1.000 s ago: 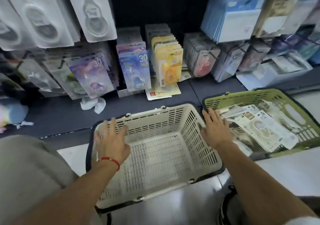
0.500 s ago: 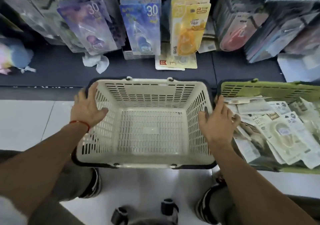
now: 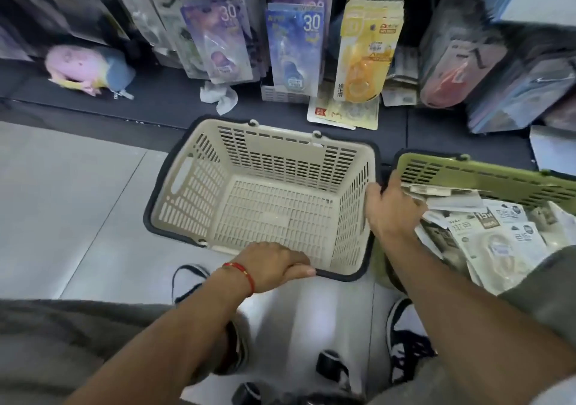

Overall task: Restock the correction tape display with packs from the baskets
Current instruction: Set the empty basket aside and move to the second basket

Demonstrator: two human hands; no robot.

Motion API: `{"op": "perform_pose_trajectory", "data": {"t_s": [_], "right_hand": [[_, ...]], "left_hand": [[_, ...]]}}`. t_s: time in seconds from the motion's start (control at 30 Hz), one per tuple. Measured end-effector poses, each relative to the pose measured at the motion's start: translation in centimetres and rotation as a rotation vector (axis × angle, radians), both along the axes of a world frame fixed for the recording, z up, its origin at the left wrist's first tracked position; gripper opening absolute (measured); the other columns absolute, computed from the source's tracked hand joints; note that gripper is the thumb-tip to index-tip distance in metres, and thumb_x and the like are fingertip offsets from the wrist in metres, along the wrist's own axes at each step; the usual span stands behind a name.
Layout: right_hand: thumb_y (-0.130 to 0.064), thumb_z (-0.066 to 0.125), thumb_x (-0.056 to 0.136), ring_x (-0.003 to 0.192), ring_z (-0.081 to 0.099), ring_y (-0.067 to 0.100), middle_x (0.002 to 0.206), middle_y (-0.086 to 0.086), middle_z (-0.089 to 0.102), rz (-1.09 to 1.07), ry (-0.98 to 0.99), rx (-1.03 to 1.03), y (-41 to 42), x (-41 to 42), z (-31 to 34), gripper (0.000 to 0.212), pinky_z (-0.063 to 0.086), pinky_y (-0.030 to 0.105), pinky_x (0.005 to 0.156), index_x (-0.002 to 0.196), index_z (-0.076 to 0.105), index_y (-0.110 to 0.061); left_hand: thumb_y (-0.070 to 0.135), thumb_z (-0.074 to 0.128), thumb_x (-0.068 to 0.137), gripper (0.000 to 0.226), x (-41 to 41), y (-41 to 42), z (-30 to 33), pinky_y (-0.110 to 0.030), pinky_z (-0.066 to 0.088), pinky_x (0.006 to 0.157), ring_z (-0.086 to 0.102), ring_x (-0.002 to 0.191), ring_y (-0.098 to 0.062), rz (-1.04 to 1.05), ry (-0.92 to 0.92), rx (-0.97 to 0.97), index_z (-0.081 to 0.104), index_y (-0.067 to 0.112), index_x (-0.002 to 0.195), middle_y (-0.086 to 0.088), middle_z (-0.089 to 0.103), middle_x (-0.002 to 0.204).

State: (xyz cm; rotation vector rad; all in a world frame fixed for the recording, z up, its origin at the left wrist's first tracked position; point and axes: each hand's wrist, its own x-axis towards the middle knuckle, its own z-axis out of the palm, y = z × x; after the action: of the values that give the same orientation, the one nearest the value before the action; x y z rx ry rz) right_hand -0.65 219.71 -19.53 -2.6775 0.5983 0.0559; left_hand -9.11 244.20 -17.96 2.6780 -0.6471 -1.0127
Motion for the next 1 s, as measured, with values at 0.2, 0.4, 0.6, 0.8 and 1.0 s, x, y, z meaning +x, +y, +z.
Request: {"op": "perform_pose_trajectory", "data": {"t_s": [0.2,0.4,0.6,0.8,1.0], "right_hand": [[-0.037,0.04,0.105,0.12,0.058,0.042,0.136,0.024,0.062,0.253,0.028,0.151,4.0,-0.3,1.0,0.074,0.032,0.05,0.109,0.164,0.011,-0.003],[-0.046,0.045,0.106,0.151,0.036,0.043,0.173,0.021,0.016,0.665,0.242,0.34,8.9,1.0,2.8,0.087,0.028,0.05,0.121,0.167,-0.014,-0.026],[-0.021,0.056,0.101,0.147,0.044,0.027,0.16,0.007,0.049,0.847,-0.081,0.345,9.4,1.4,4.7,0.054,0.032,0.037,0.121,0.154,0.051,-0.015],[-0.026,0.062,0.096,0.157,0.027,0.03,0.166,0.01,0.04,0.094,-0.214,-0.071,-3.9,1.0,3.8,0.046,0.01,0.057,0.126,0.142,0.061,-0.018],[-0.048,0.049,0.101,0.146,0.034,0.046,0.163,0.025,0.029,-0.384,0.174,0.094,-12.2,-2.7,1.0,0.085,0.031,0.059,0.116,0.164,0.013,-0.004]], "left_hand": [[0.076,0.037,0.096,0.053,1.1,7.3,2.0,-0.042,0.042,0.114,0.059,0.13,-0.02,0.265,0.084,0.152,0.065,0.049,0.132,0.014,0.068,0.138],[0.045,0.051,0.108,0.035,0.6,13.1,3.5,-0.048,0.037,0.119,0.052,0.138,-0.028,0.581,-0.003,0.353,0.064,0.037,0.139,0.0,0.06,0.15],[0.012,0.061,0.099,0.037,0.1,5.8,4.1,-0.053,0.051,0.1,0.058,0.122,-0.041,0.674,-0.503,-0.048,0.066,0.011,0.136,-0.019,0.066,0.133],[0.041,0.043,0.109,0.067,1.1,0.1,0.5,-0.053,0.022,0.127,0.014,0.161,-0.025,0.578,-0.463,0.027,0.018,0.021,0.168,-0.003,0.012,0.176],[0.051,0.016,0.11,0.069,3.2,1.5,-2.6,-0.057,0.006,0.131,-0.015,0.162,-0.015,0.615,-0.46,0.098,-0.015,0.026,0.166,0.007,-0.018,0.175]]}}
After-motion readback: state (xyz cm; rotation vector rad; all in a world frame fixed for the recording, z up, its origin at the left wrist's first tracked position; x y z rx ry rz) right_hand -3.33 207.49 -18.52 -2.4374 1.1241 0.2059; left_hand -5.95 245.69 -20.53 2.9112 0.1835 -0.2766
